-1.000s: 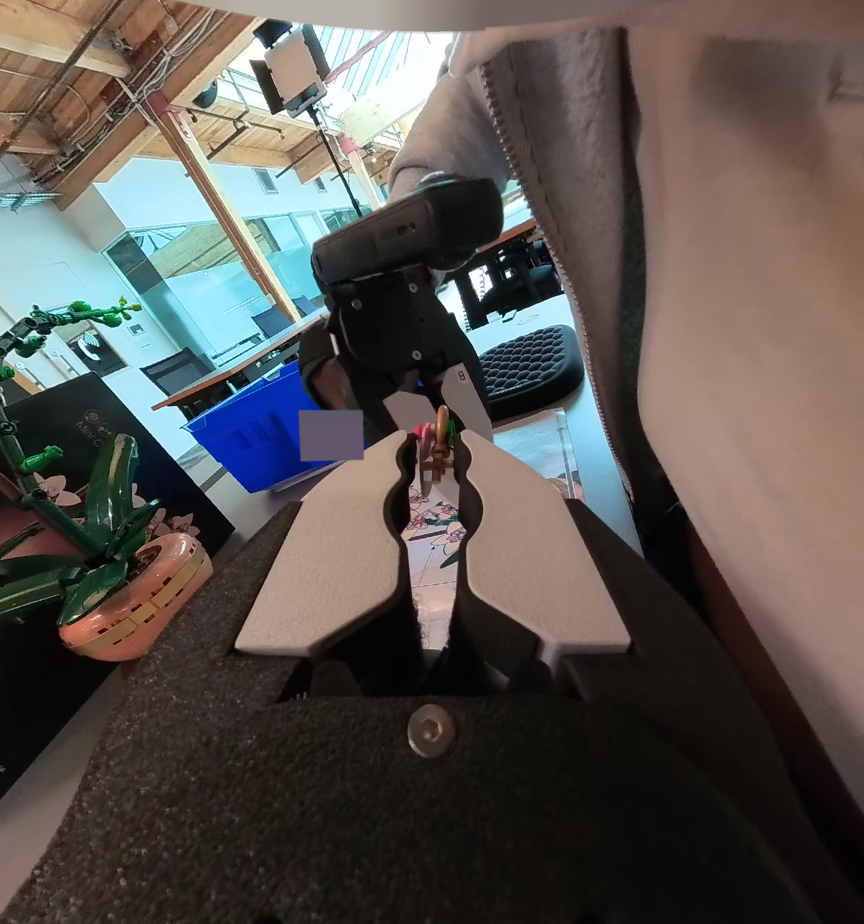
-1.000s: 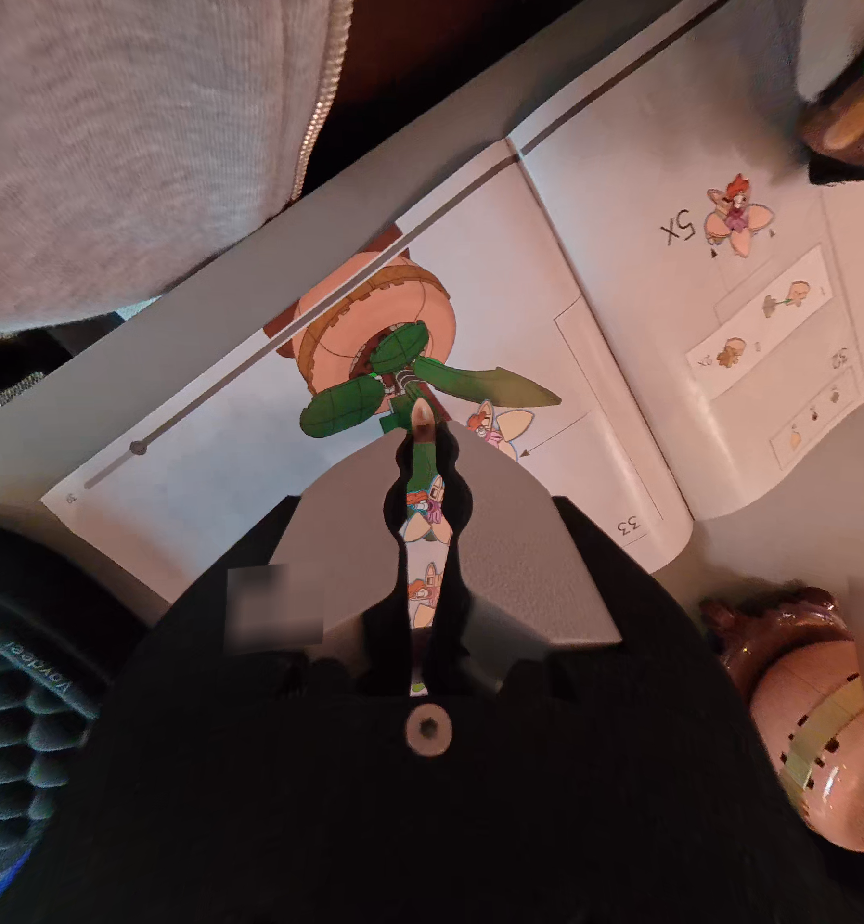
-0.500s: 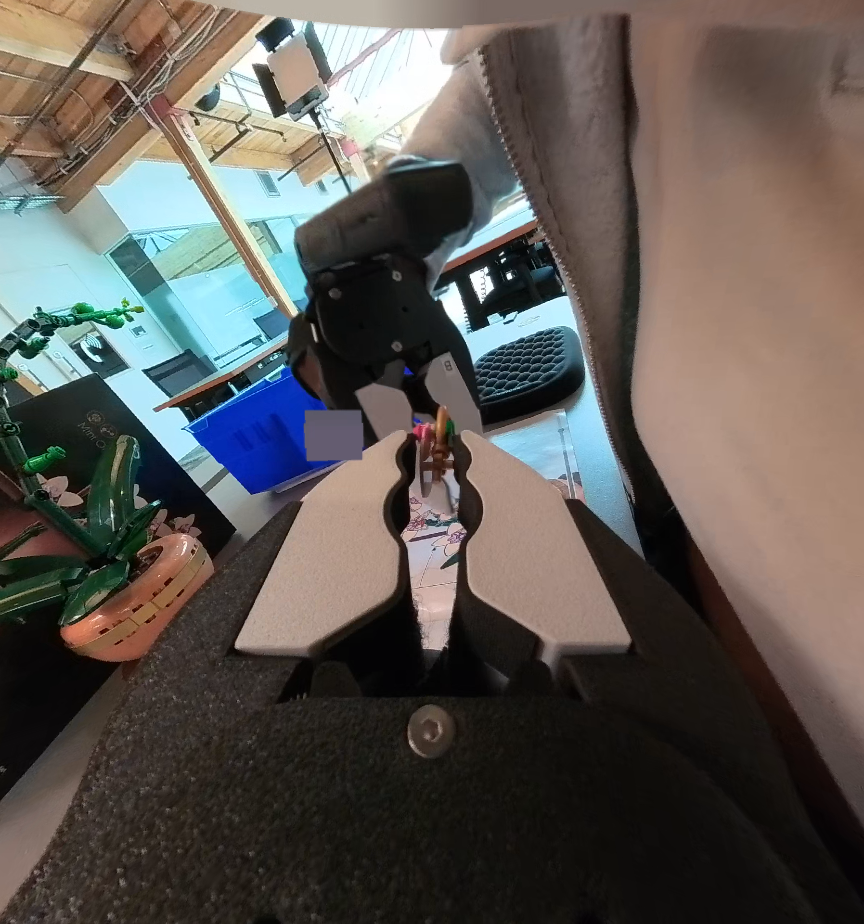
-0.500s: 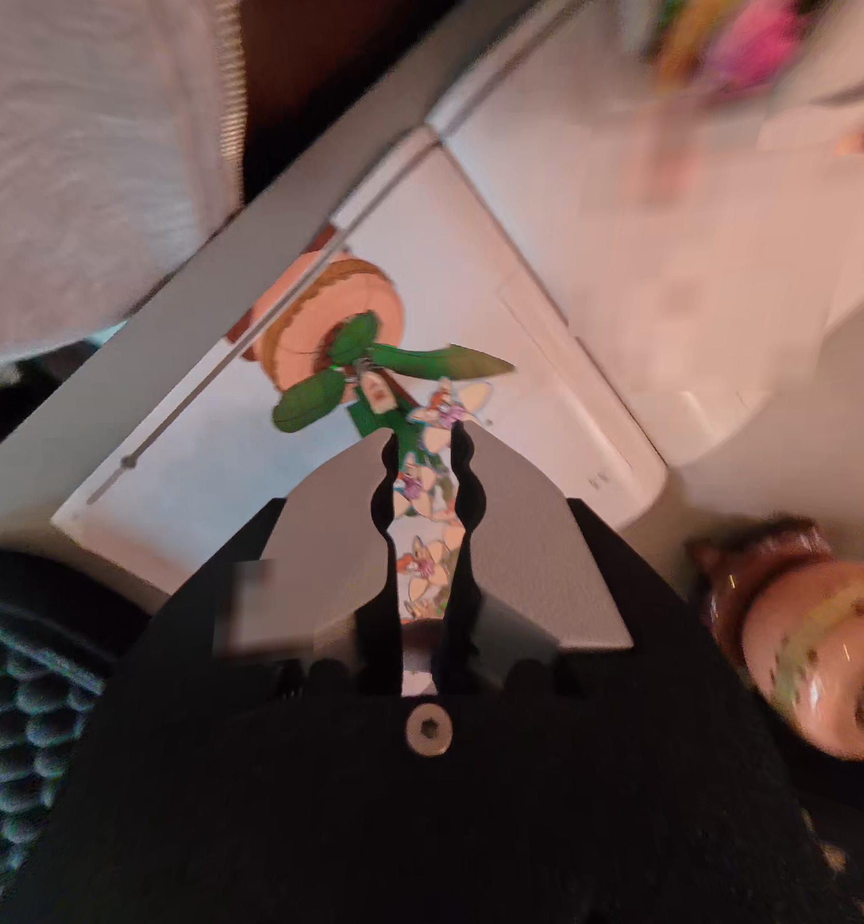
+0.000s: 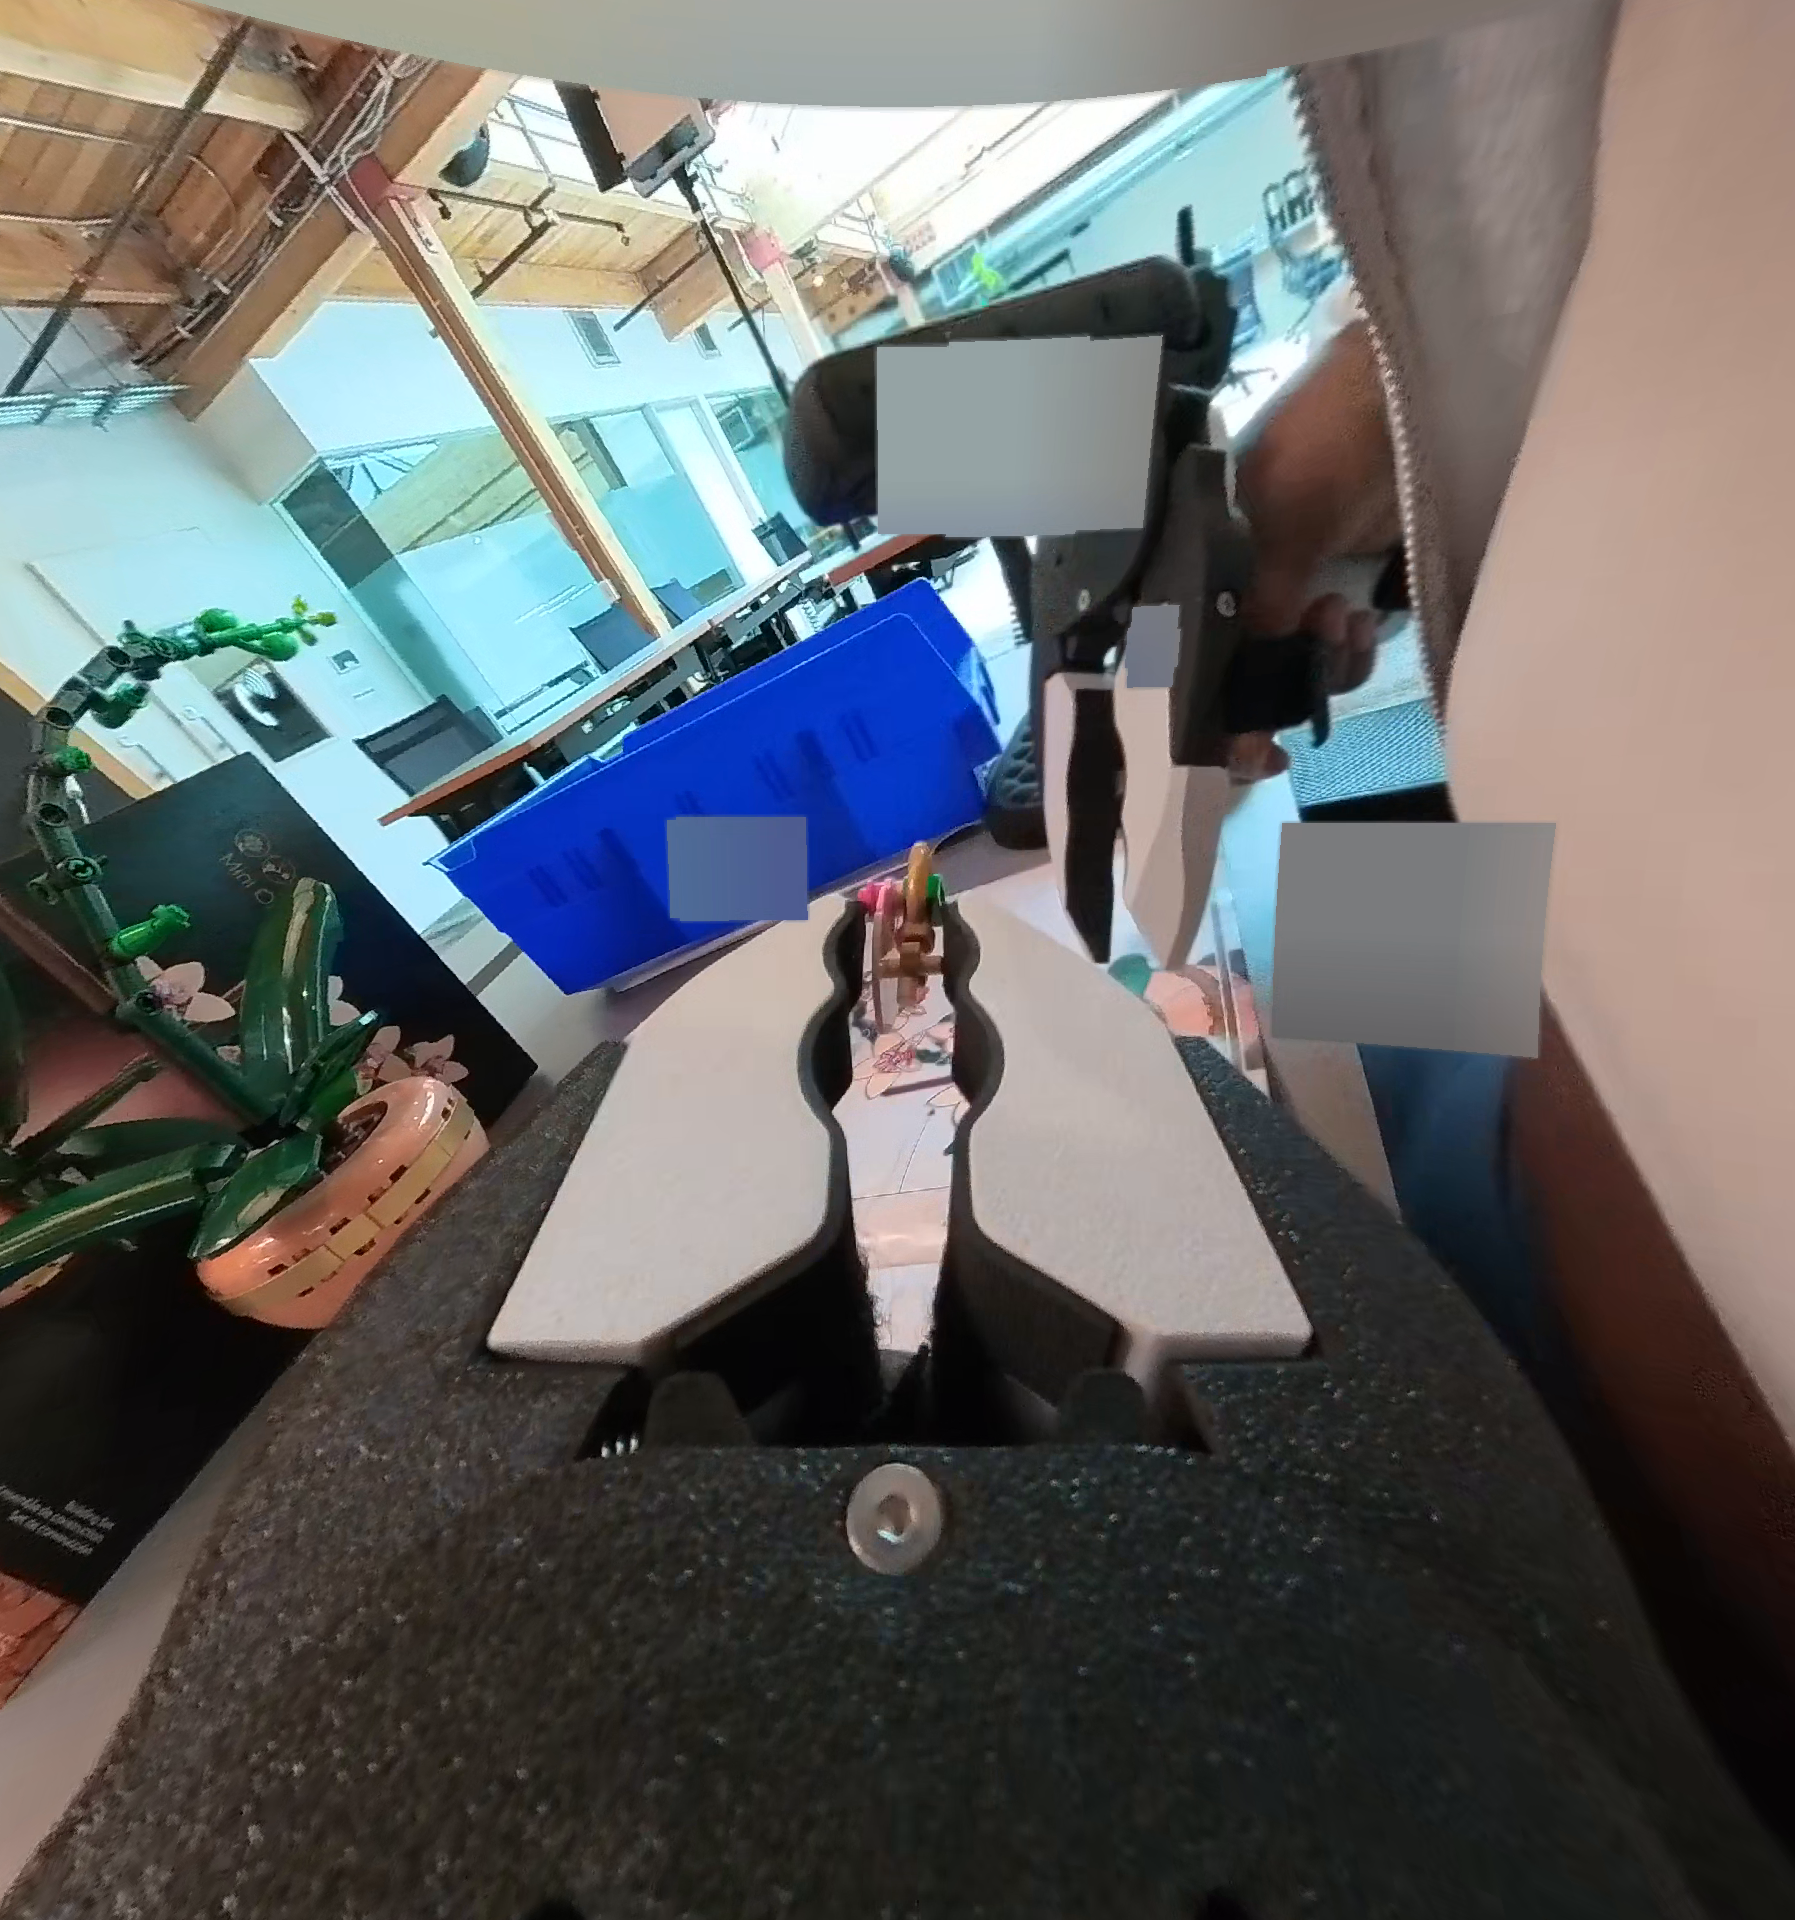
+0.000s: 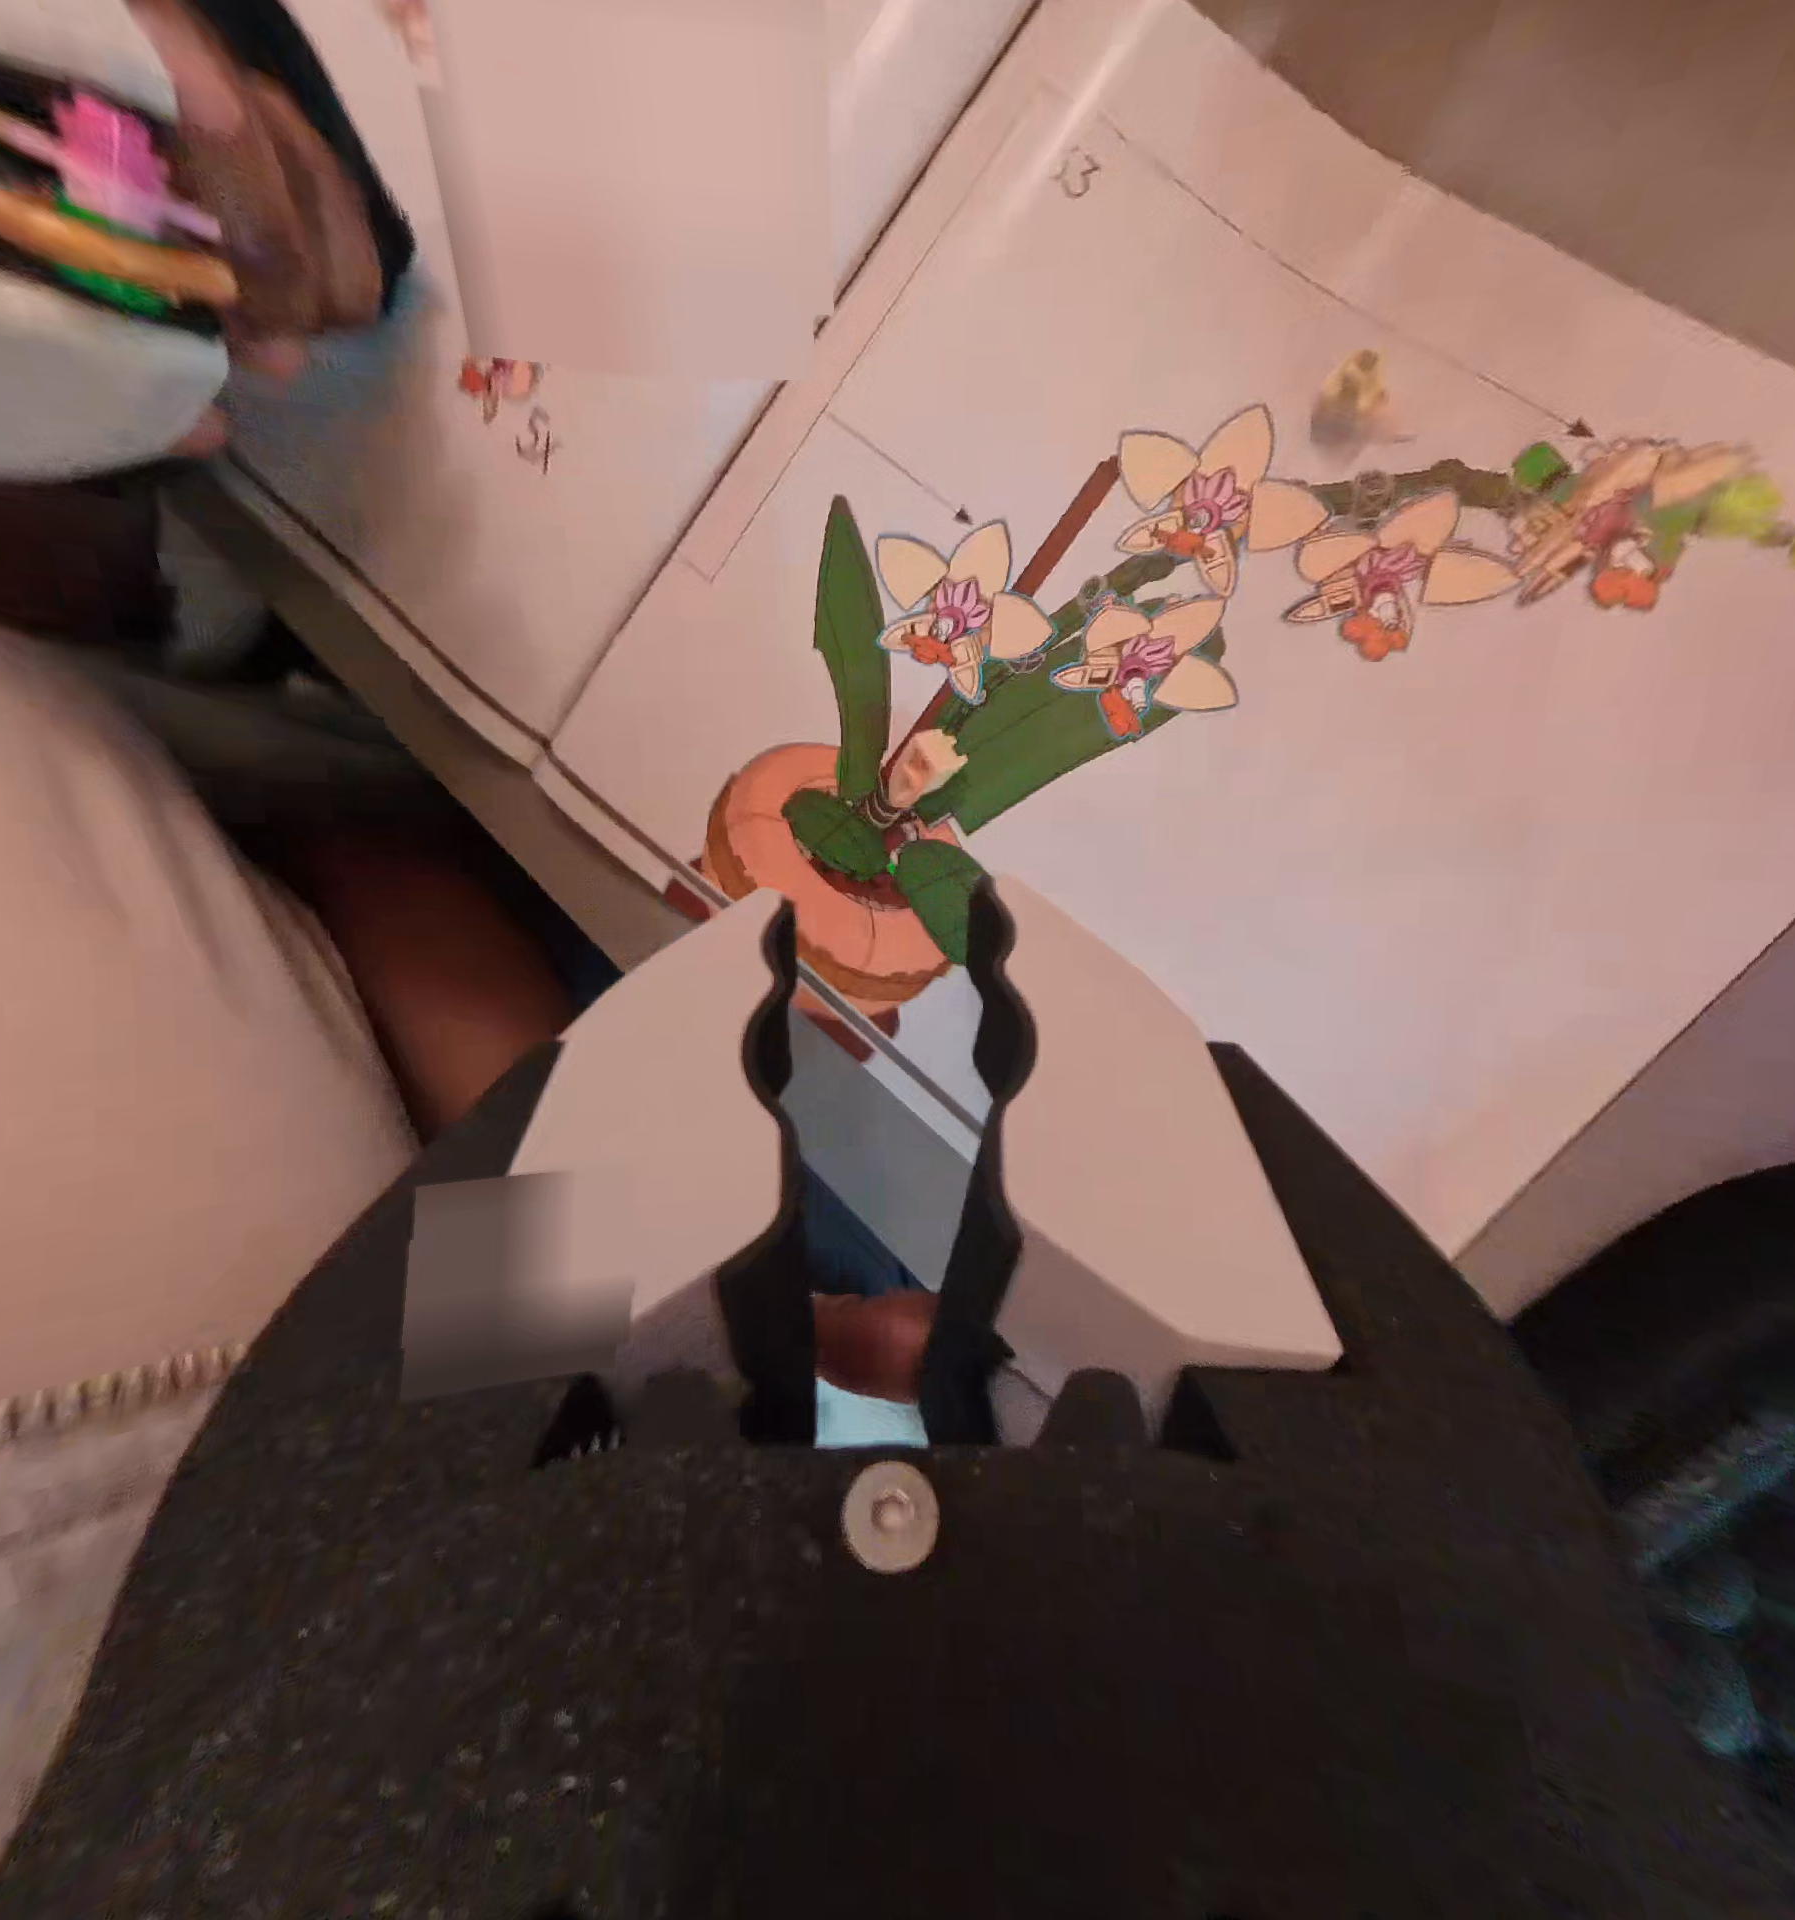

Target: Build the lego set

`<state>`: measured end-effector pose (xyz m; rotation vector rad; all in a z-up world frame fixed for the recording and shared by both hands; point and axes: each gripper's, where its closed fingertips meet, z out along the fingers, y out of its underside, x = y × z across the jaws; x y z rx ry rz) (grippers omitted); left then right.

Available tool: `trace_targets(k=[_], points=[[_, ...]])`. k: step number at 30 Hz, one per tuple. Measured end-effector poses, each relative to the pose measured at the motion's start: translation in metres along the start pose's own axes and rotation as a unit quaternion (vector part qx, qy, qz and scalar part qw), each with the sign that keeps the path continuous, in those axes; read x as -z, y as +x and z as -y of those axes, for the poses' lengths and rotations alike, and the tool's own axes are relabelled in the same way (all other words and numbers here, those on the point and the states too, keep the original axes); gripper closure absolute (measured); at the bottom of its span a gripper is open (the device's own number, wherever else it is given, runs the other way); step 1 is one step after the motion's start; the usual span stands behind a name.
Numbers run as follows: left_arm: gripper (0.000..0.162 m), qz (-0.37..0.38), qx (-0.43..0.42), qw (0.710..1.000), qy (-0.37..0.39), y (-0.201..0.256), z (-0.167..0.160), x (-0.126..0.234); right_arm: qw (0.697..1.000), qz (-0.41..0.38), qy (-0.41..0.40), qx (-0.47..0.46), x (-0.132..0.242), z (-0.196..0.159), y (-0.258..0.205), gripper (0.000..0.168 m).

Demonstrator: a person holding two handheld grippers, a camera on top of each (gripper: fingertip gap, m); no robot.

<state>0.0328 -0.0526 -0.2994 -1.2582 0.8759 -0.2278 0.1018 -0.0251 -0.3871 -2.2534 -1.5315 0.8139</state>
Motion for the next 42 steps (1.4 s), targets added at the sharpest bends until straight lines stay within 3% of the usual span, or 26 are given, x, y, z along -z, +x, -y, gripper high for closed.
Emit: trace_targets(k=[5, 10, 13, 23, 31, 36, 42], points=[[0.148, 0.007, -0.001, 1.000, -0.002, -0.002, -0.001, 0.000, 0.997, -0.040, 0.060, -0.010, -0.009, 0.013, 0.003, 0.149], [0.148, 0.008, 0.001, 1.000, -0.002, -0.003, -0.001, 0.000, 0.997, -0.041, 0.064, 0.009, -0.019, 0.019, -0.002, 0.150], [0.148, 0.007, 0.000, 1.000, -0.002, -0.002, -0.001, 0.000, 0.996, -0.056, 0.057, 0.042, -0.022, 0.021, 0.004, 0.159], [0.148, 0.008, 0.001, 1.000, 0.000, -0.003, 0.000, 0.000, 0.986, -0.055, 0.042, 0.151, -0.021, 0.031, 0.012, 0.155], [0.148, 0.013, -0.010, 1.000, -0.005, -0.003, -0.002, -0.001, 0.994, -0.071, 0.050, 0.073, -0.020, 0.022, 0.019, 0.153], [0.148, 0.015, -0.010, 1.000, -0.004, -0.004, -0.002, -0.001, 0.997, -0.019, 0.073, -0.009, -0.019, 0.024, 0.015, 0.158], [0.148, 0.015, -0.010, 1.000, -0.004, -0.004, -0.002, -0.001, 0.997, -0.010, 0.073, 0.012, -0.024, 0.033, 0.012, 0.156]])
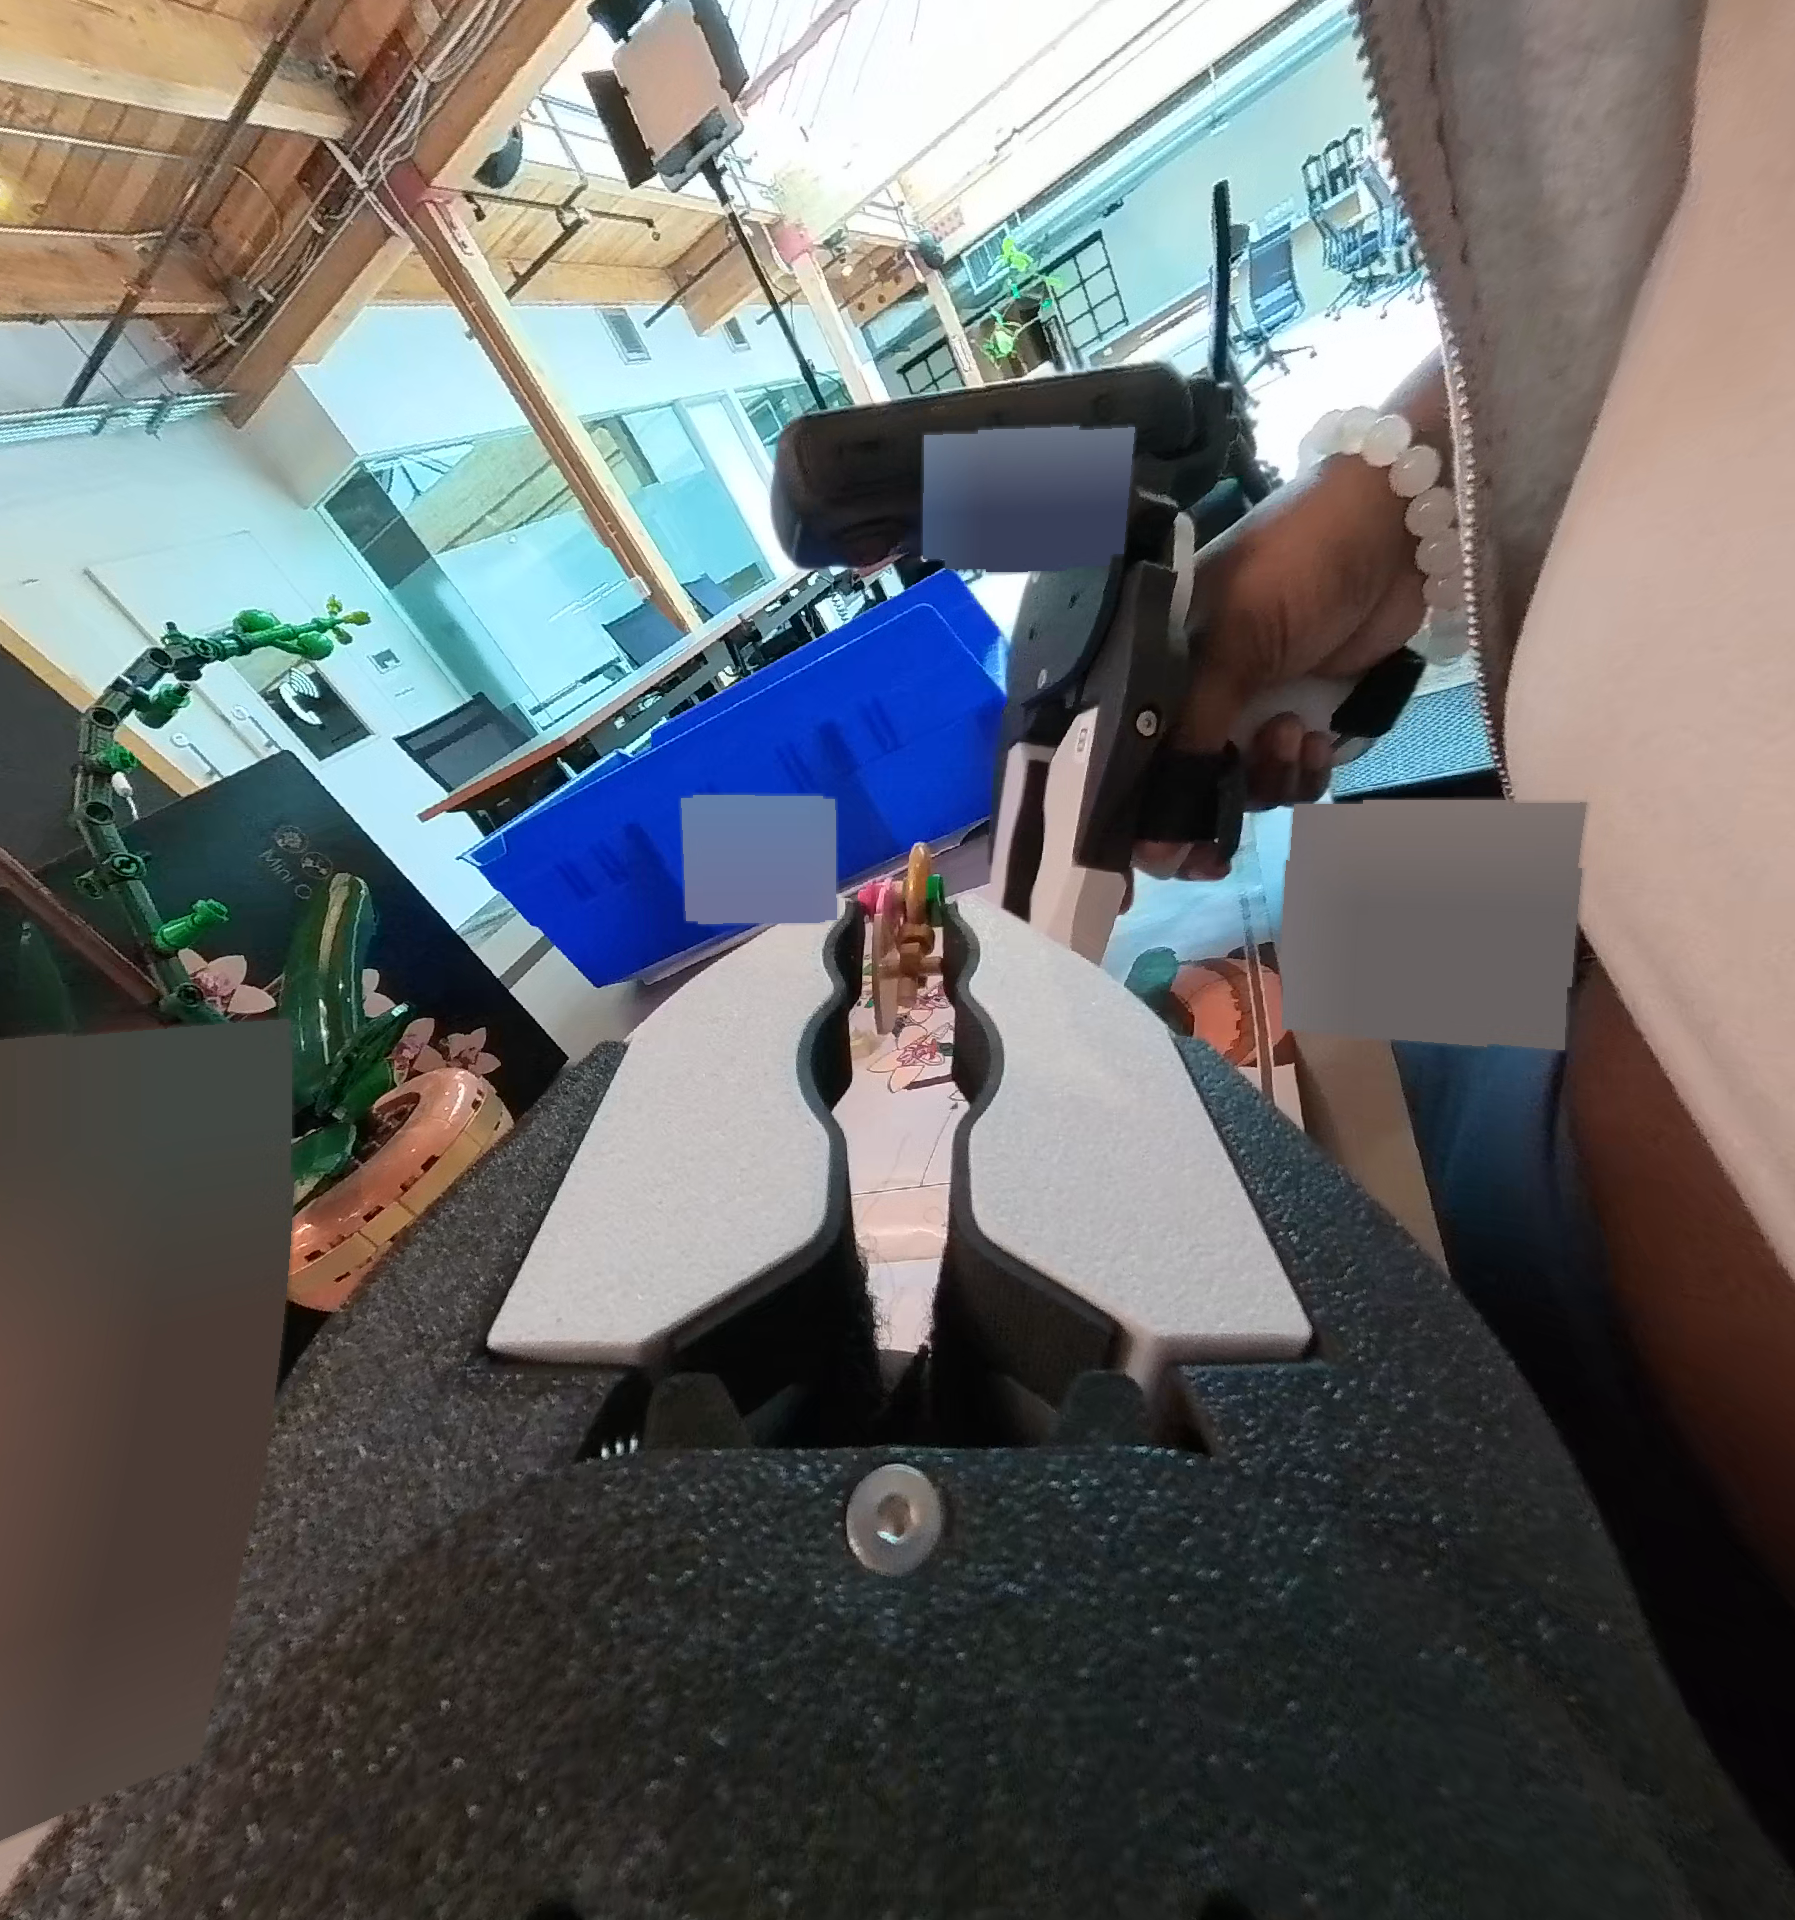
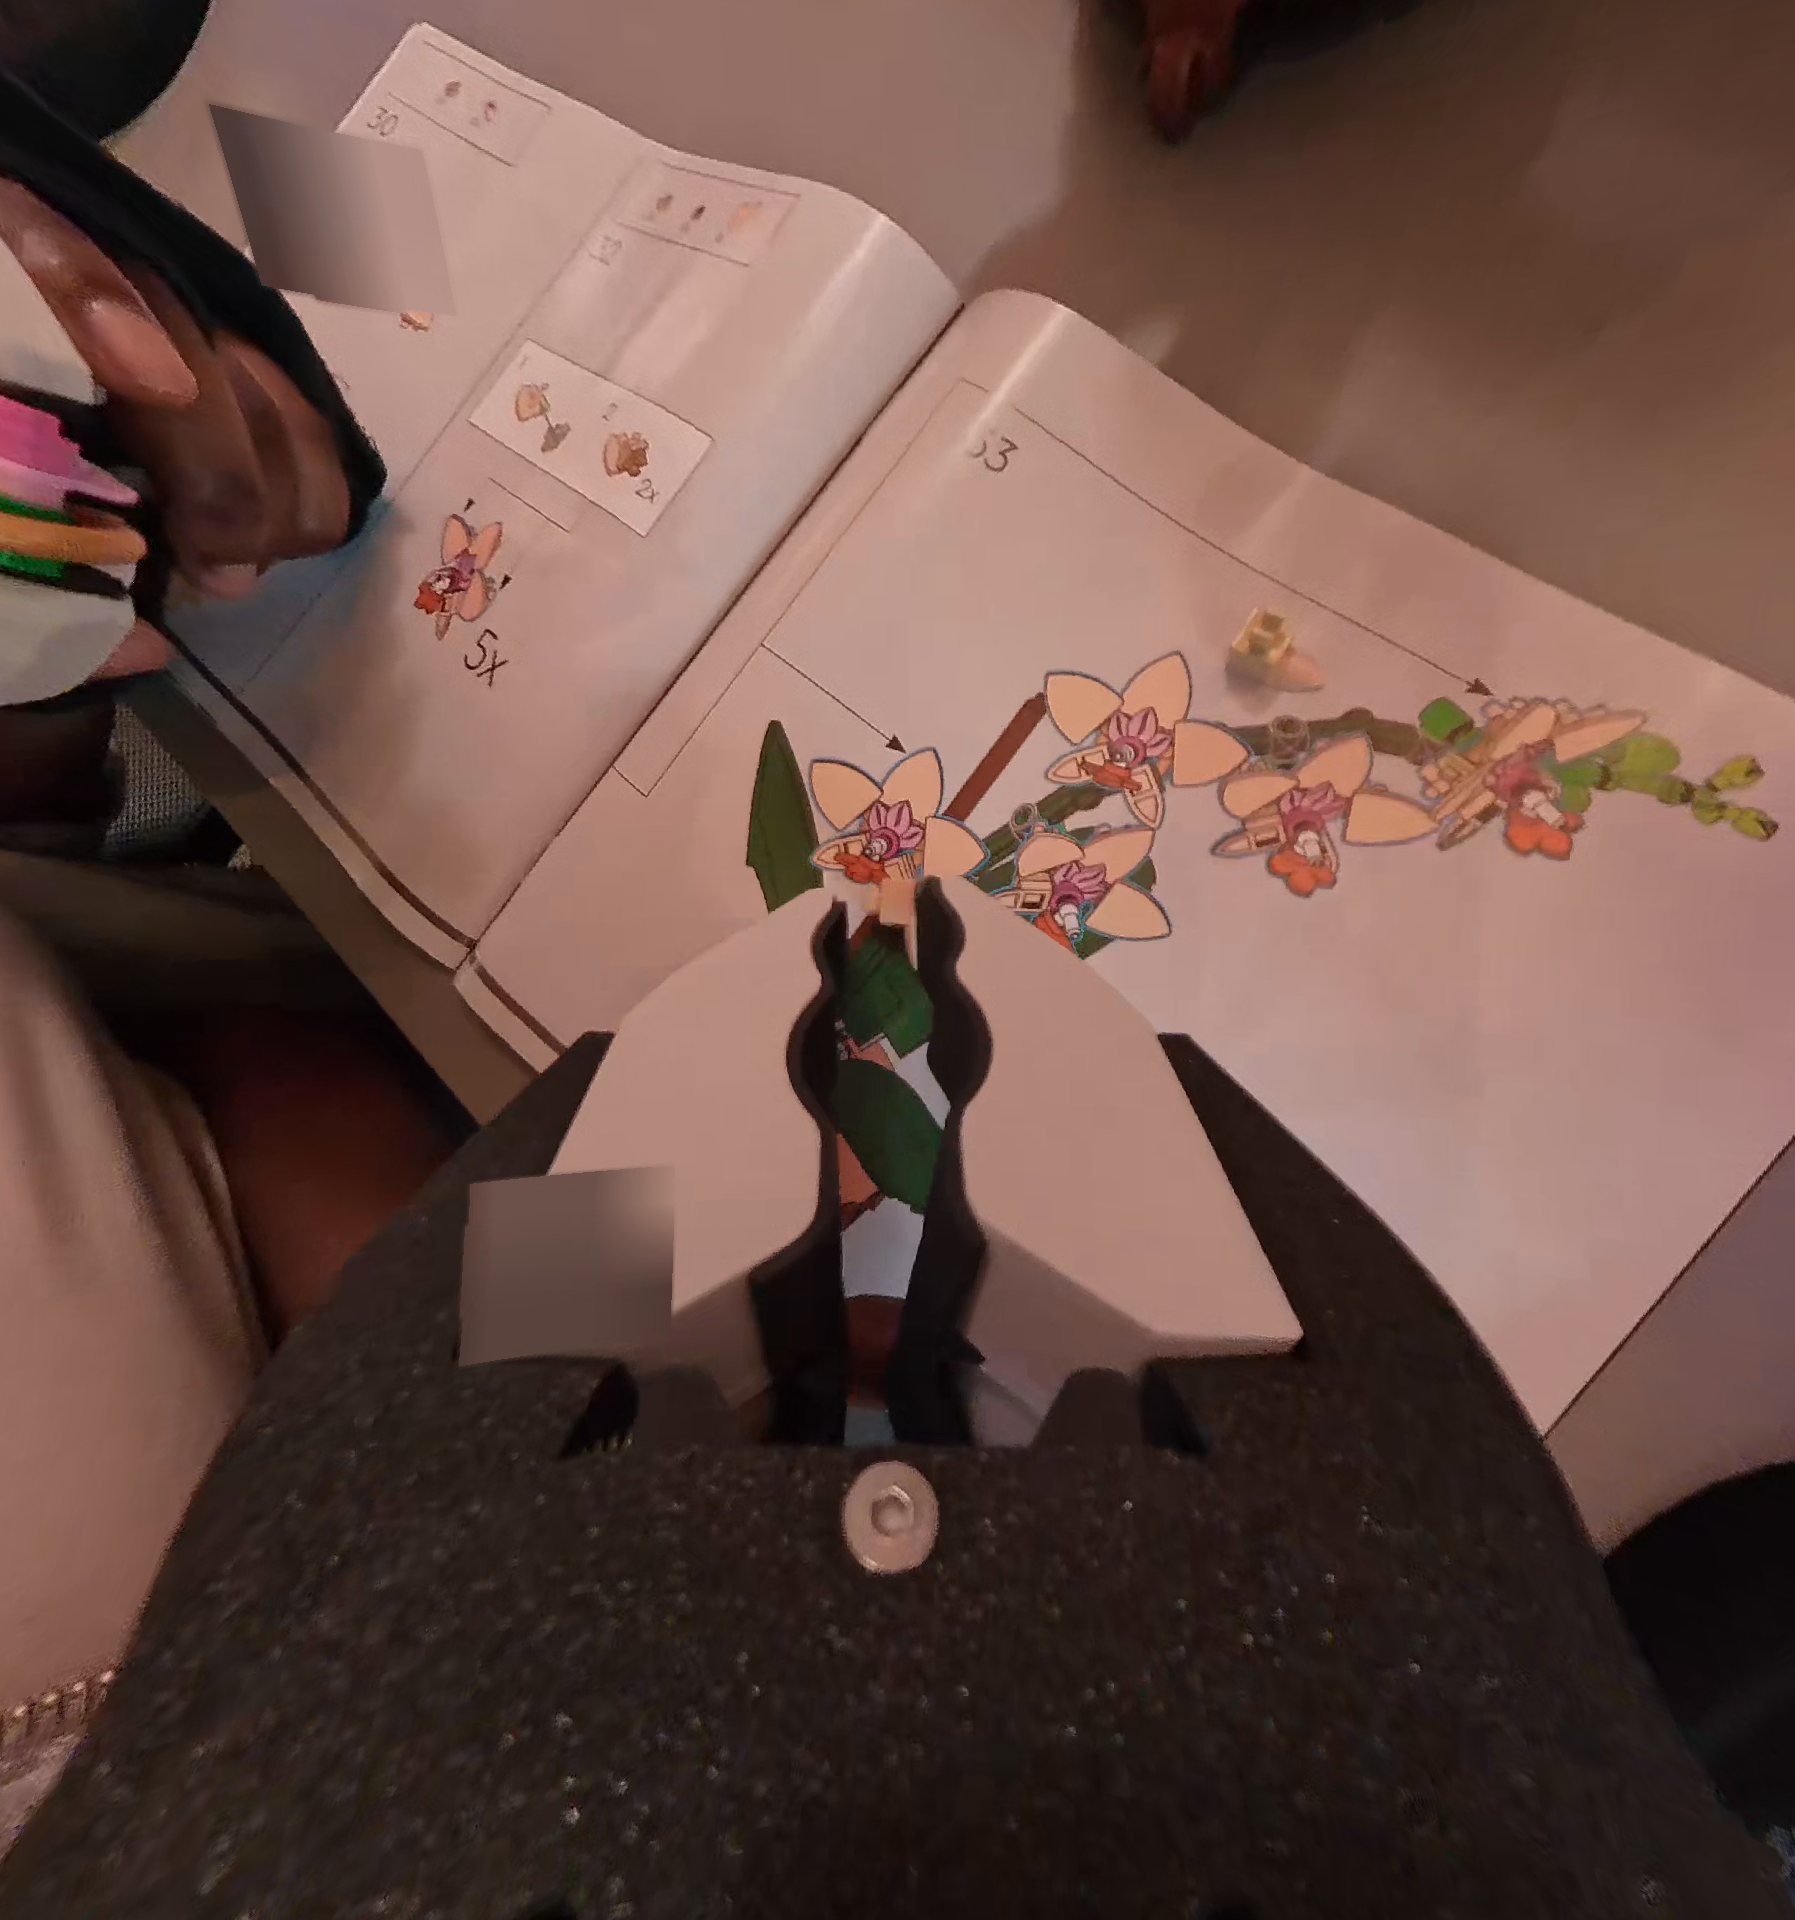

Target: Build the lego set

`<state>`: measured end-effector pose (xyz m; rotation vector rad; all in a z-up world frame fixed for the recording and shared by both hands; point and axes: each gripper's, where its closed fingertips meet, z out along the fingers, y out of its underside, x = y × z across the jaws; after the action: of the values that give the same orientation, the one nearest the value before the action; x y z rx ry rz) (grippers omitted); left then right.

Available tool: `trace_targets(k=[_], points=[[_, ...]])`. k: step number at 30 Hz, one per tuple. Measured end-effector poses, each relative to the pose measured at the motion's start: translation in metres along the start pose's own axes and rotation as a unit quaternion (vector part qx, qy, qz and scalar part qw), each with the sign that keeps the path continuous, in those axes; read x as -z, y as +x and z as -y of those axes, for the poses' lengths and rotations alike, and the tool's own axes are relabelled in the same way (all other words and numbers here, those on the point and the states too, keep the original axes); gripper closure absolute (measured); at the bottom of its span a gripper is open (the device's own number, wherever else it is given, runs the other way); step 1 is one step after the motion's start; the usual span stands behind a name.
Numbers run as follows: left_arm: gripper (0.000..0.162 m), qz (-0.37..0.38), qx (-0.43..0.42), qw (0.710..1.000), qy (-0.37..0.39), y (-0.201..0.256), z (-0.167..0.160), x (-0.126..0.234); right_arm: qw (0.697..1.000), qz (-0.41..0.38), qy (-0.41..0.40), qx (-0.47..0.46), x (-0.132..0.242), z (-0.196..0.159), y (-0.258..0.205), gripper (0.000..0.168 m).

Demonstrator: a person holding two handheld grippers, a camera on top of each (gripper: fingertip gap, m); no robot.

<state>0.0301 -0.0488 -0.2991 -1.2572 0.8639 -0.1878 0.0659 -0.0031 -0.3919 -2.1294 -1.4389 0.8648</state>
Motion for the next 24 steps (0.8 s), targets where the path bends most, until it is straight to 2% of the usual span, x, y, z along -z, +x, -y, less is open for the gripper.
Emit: trace_targets(k=[3, 8, 12, 14, 16, 20, 24], points=[[0.148, 0.000, 0.002, 1.000, 0.001, 0.000, 0.000, 0.000, 0.999, -0.001, -0.011, 0.040, -0.003, 0.001, -0.003, 0.161], [0.148, 0.001, 0.002, 1.000, 0.002, -0.001, 0.000, 0.000, 0.978, -0.054, -0.006, 0.200, -0.002, 0.003, -0.007, 0.162], [0.148, 0.001, 0.000, 1.000, 0.002, -0.001, 0.000, 0.000, 0.917, -0.152, 0.003, 0.369, 0.000, 0.003, -0.004, 0.162], [0.148, 0.001, 0.000, 1.000, 0.002, -0.001, 0.000, 0.000, 0.893, -0.178, 0.004, 0.413, 0.000, 0.003, -0.006, 0.162], [0.148, 0.002, -0.001, 1.000, 0.002, -0.001, 0.000, 0.000, 0.900, -0.170, 0.003, 0.401, 0.000, 0.002, -0.008, 0.161], [0.148, 0.002, -0.002, 1.000, 0.002, -0.001, 0.000, 0.000, 0.933, -0.116, 0.000, 0.341, 0.000, -0.002, -0.014, 0.159], [0.148, 0.003, -0.003, 1.000, 0.002, -0.001, 0.000, 0.000, 0.945, -0.103, 0.002, 0.311, 0.002, -0.001, -0.011, 0.157]])
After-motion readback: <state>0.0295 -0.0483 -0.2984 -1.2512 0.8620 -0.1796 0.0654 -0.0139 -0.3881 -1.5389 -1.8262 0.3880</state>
